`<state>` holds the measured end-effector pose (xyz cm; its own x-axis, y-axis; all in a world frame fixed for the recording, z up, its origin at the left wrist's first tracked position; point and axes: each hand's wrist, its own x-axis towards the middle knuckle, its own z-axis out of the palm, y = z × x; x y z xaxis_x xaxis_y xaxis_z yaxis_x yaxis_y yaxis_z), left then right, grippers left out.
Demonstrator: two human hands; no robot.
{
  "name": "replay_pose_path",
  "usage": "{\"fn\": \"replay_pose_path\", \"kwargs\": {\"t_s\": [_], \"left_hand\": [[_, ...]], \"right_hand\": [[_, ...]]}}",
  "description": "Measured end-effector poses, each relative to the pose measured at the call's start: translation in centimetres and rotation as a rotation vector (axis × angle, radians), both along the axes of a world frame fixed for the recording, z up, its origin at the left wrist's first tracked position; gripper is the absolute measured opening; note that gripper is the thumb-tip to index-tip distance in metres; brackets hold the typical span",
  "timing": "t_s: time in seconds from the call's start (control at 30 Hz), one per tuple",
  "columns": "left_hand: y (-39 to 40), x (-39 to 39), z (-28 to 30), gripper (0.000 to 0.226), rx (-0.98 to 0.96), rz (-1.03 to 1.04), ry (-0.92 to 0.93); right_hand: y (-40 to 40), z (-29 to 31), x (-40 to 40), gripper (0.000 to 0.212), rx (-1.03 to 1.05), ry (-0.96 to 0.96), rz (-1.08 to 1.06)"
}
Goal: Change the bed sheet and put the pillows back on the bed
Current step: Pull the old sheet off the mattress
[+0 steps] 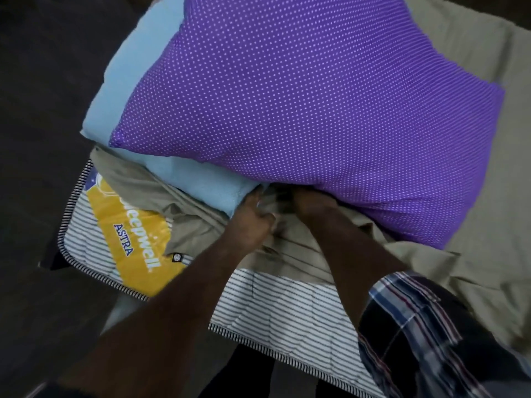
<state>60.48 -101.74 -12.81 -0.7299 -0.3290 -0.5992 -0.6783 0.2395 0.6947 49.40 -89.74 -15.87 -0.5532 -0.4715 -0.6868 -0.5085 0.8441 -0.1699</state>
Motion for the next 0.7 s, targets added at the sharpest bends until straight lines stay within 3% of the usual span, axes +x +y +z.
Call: {"fn": "replay_pose_path", "kwargs": {"t_s": [0.1, 0.27, 0.5, 0.63, 0.7], "left_hand": [[1.2, -0.4, 0.1, 0.075, -0.040, -0.034, -0.036], [5.4, -1.4, 0.8, 0.079, -0.002, -0.127, -0.043], [14.8, -1.2, 2.3, 0.087, 0.094, -0.304, -0.116], [20.8, -0.9, 3.5, 0.071, 0.109, -0.457, -0.114], [23.7, -0.5, 3.3, 0.070, 0.089, -0.547, -0.133]], "right_hand": [[2.2, 1.0, 0.9, 0.050, -0.128, 0.176, 0.031], [6.7, 3.1, 2.2, 0.030, -0.150, 0.310, -0.019], [16.9, 5.3, 2.3, 0.034, 0.158, 0.133, -0.195], [24.2, 6.2, 3.5, 0.045, 0.033, 0.234, -0.290], [28.2, 6.4, 4.1, 0.047, 0.074, 0.231, -0.319]]}}
